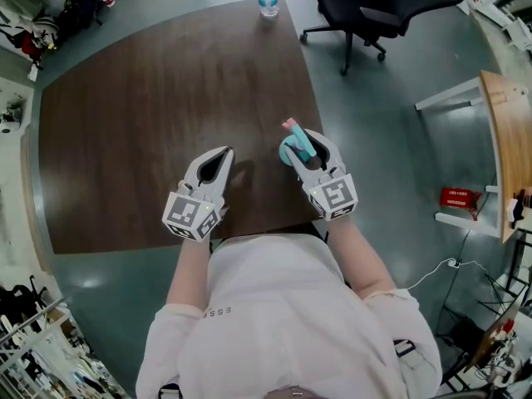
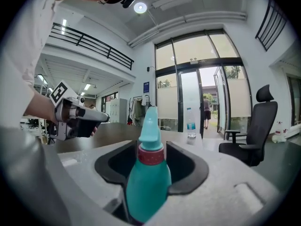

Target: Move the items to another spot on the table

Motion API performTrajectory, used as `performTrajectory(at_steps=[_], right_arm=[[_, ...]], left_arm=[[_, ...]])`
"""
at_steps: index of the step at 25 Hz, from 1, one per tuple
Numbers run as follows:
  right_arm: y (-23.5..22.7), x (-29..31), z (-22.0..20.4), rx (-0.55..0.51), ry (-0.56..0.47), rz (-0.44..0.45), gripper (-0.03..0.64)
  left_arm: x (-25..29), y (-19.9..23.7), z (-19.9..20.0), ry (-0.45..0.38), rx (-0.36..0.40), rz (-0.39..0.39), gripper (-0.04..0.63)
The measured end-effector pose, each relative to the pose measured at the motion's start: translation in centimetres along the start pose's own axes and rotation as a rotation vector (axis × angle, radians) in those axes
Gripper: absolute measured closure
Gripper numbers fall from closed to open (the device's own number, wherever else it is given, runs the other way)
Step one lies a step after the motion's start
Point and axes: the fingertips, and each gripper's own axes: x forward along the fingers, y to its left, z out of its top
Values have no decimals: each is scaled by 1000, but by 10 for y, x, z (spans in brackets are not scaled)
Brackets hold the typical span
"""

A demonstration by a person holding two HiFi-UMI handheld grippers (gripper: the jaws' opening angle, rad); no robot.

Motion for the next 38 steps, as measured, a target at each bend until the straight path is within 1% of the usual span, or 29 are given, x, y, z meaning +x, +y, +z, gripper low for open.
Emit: performTrajectory(at_steps=[2,3,5,6,8,11,13,14,15,17,18,19,20,24,29,32,36,38], right_arm=[[0,-1,-4,1,23,-19,436],[-1,-1,-8,3,49,-29,415],[-2,-1,-11,6,100,-49,352],[-3,-2,-9,4,110,-62,337],[-6,-7,0,8,107,-104,331],[-6,-24,22,45,67,-183,331],[0,-36,37,52,47,-237,336],[5,-42,43,47,45,-265,365],[11,-49,47,38,46,-292,414],[23,-61,52,21,51,-340,534],[30,-66,53,20,53,-357,579],[37,-70,55,25,56,-367,611],[45,-74,56,31,58,-370,624],[73,-86,61,45,45,-362,624],[103,-105,39,76,62,-324,624],[126,-117,34,81,71,-282,624],[160,-131,34,73,65,-210,624],[172,-143,33,74,66,-190,624]], left_arm=[[0,-3,2,0,0,-9,578],[-2,-5,5,-2,0,-13,578],[-6,-7,11,-7,-1,-18,578],[-9,-6,14,-10,-2,-19,578],[-16,-6,22,-15,-6,-23,578],[-36,-6,32,-22,-10,-34,578],[-51,-3,40,-31,-14,-39,578],[-59,-2,43,-35,-18,-43,578],[-66,-1,45,-39,-23,-47,578],[-78,-3,46,-40,-33,-64,578],[-83,-4,45,-37,-35,-77,578],[-89,-5,44,-34,-36,-91,578],[-94,-7,43,-31,-35,-105,578],[-112,-16,45,-38,-24,-140,578],[-131,-42,33,-48,-13,-151,578],[-147,-55,29,-51,-8,-138,578],[-175,-67,25,-66,-2,-87,578],[-190,-79,19,-66,-3,-73,578]])
